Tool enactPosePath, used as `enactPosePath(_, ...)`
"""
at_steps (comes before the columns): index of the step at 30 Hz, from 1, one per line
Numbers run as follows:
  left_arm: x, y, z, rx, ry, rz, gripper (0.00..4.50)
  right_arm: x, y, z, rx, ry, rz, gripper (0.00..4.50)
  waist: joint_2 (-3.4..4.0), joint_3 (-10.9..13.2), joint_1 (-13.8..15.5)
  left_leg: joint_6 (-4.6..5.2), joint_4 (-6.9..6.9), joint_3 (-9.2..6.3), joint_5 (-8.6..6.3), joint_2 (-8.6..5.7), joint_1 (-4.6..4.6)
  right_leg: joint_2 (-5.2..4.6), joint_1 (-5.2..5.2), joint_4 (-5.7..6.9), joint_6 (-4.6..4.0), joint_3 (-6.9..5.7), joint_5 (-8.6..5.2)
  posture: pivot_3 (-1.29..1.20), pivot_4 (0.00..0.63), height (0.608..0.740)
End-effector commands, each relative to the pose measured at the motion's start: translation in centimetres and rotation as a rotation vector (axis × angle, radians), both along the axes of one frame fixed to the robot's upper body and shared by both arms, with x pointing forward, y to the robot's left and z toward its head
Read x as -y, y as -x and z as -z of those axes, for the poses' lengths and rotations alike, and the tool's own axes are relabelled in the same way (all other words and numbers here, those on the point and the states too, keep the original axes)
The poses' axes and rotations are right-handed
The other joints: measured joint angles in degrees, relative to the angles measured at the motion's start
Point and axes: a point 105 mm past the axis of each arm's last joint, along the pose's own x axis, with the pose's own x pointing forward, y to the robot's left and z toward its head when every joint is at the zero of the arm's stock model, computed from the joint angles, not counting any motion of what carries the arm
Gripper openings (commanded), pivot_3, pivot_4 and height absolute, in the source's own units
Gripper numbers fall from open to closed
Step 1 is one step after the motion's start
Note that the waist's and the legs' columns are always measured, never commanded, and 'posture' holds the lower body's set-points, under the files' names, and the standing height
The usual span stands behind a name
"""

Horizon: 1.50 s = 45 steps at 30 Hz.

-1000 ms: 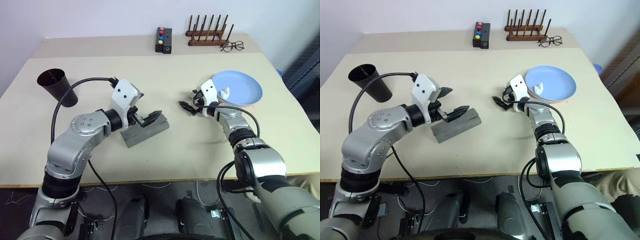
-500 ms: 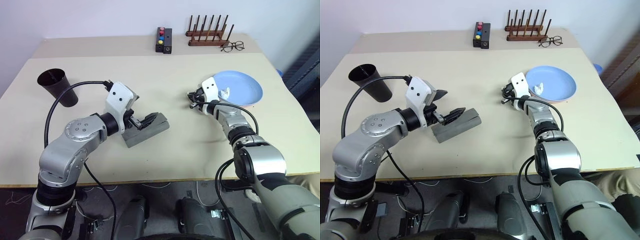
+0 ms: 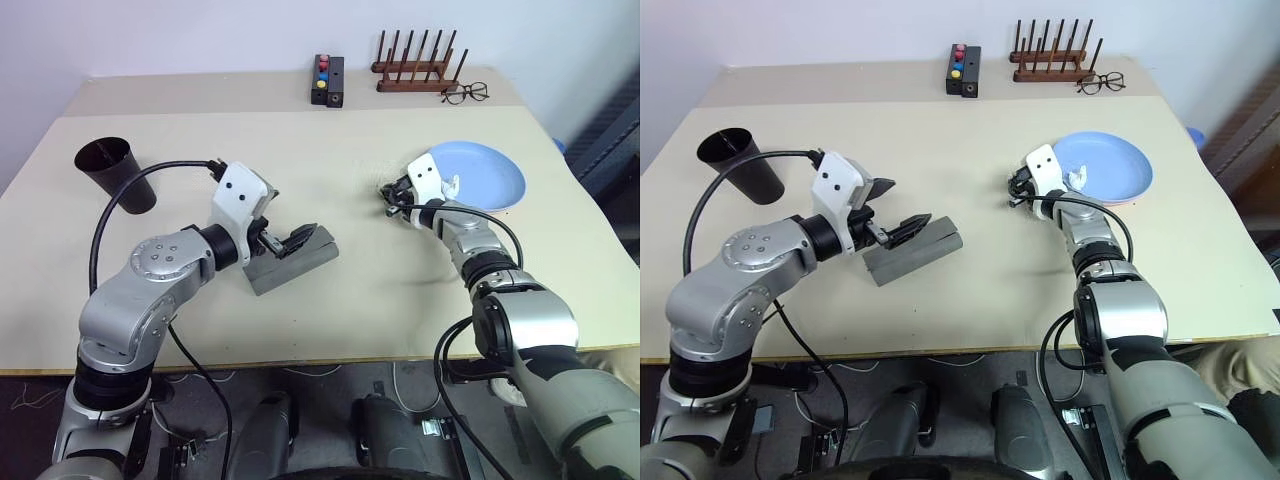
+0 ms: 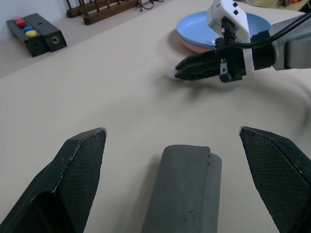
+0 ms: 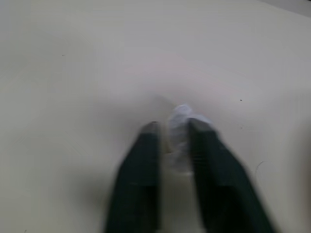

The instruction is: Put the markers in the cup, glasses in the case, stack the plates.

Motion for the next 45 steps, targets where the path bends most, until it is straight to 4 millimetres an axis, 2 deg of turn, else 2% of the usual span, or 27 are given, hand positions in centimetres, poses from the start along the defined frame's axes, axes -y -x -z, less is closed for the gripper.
enactPosePath(1, 0.1, 0.3, -1.1, 0.053, 0.007, 0.007, 4.50, 0.5, -0.5, -1.4, 0.056, 0.023, 0.026, 2.92, 0.00, 0.00, -0.01, 0.00, 0.00, 0.00, 0.00, 0.00, 0.00, 0.00, 0.00, 0.00, 0.00, 0.00, 0.00, 0.00, 0.150, 0.740)
enactPosePath(3, 0.1, 0.3, -1.1, 0.053, 0.007, 0.005, 4.50, 0.6, -0.5, -1.3, 0.051, 0.021, 0.033, 3.93, 0.00, 0.00, -0.01, 0.00, 0.00, 0.00, 0.00, 0.00, 0.00, 0.00, 0.00, 0.00, 0.00, 0.00, 0.00, 0.00, 0.150, 0.740)
enactPosePath(15, 0.1, 0.3, -1.2, 0.059, 0.010, 0.000, 4.50, 0.7, -0.5, -0.8, 0.033, 0.030, 0.053, 3.93, 0.00, 0.00, -0.01, 0.00, 0.00, 0.00, 0.00, 0.00, 0.00, 0.00, 0.00, 0.00, 0.00, 0.00, 0.00, 0.00, 0.150, 0.740)
enactPosePath(23, 0.0, 0.3, -1.2, 0.061, 0.014, -0.007, 4.50, 0.7, -0.5, -0.9, 0.033, 0.032, 0.055, 0.06, 0.00, 0.00, -0.02, 0.00, 0.00, 0.00, 0.00, 0.00, 0.00, 0.00, 0.00, 0.00, 0.00, 0.00, 0.00, 0.00, 0.150, 0.740)
enactPosePath(31, 0.1, 0.2, -1.2, 0.063, 0.017, -0.011, 4.50, 0.4, -0.7, -1.5, 0.055, 0.037, 0.047, 0.06, 0.00, 0.00, -0.01, 0.00, 0.00, 0.00, 0.00, 0.00, 0.00, 0.00, 0.00, 0.00, 0.00, 0.00, 0.00, 0.00, 0.150, 0.740)
enactPosePath(35, 0.2, 0.1, -1.1, 0.061, 0.022, -0.008, 4.50, 0.5, -1.1, -4.0, 0.141, 0.017, 0.047, 0.06, 0.00, 0.00, -0.01, 0.00, 0.00, 0.00, 0.00, 0.00, 0.00, 0.00, 0.00, 0.00, 0.00, 0.00, 0.00, 0.00, 0.150, 0.740)
enactPosePath(38, 0.5, 0.0, -1.1, 0.061, 0.031, 0.008, 4.50, 0.8, -1.4, -6.9, 0.228, -0.013, 0.045, 0.06, 0.01, 0.01, -0.02, 0.00, -0.01, 0.00, 0.00, 0.00, 0.00, 0.00, -0.01, 0.00, 0.00, 0.00, 0.00, 0.00, 0.150, 0.740)
enactPosePath(40, 0.9, 0.0, -1.0, 0.059, 0.045, 0.029, 4.50, 1.2, -1.4, -8.7, 0.278, -0.026, 0.050, 0.06, 0.01, 0.01, 0.08, 0.00, -0.02, 0.01, 0.00, 0.00, 0.00, 0.00, -0.02, -0.01, 0.00, 0.00, 0.00, 0.00, 0.150, 0.740)
enactPosePath(45, 2.4, 0.9, -0.8, 0.035, 0.087, 0.145, 4.50, 3.0, -1.3, -11.7, 0.347, 0.001, 0.066, 0.06, 0.01, 0.01, 0.19, 0.00, -0.02, 0.00, 0.00, 0.00, 0.00, -0.01, 0.02, -0.05, 0.00, 0.00, 0.00, 0.00, 0.150, 0.740)
